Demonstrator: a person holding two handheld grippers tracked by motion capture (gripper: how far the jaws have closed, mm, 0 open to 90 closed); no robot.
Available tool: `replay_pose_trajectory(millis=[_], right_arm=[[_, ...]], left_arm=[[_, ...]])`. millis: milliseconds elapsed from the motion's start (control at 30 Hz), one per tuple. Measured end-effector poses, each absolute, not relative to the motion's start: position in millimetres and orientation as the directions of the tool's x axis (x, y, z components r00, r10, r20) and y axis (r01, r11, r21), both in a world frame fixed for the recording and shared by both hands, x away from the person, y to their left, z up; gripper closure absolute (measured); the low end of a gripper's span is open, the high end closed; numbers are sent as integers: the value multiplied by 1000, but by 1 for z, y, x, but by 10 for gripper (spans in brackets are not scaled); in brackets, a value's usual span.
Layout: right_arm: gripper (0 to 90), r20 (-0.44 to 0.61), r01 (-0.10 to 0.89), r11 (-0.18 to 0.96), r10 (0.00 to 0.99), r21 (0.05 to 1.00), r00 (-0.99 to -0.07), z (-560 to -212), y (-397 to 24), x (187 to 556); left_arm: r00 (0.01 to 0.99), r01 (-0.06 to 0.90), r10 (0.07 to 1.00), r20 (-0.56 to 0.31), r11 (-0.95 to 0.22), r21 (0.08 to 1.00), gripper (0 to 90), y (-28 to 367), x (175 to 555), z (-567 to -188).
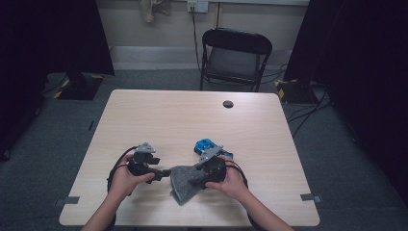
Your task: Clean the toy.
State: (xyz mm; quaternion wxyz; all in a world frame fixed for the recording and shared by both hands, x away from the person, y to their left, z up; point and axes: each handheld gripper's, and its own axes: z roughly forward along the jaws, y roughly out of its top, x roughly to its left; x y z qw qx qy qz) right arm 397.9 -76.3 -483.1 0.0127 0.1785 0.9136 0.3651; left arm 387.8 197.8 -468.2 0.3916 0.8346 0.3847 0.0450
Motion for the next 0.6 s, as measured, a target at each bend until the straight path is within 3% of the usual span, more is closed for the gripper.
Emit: replay_pose_trajectory(millis=[200, 367, 600], right_arm=[[540, -7, 243, 707, 330, 664, -944, -485, -75, 393], [693, -5, 255, 692, 350, 675, -937, -485, -79, 395], [735, 27, 294, 691, 370, 660, -929, -481, -78, 397]], left_arm=[[705, 605, 670, -232, -396, 691, 238, 194, 390, -469], [707, 603, 669, -231, -400, 690, 239, 193, 391, -470], [706, 597, 672, -222, -398, 696, 241, 194, 392, -467]])
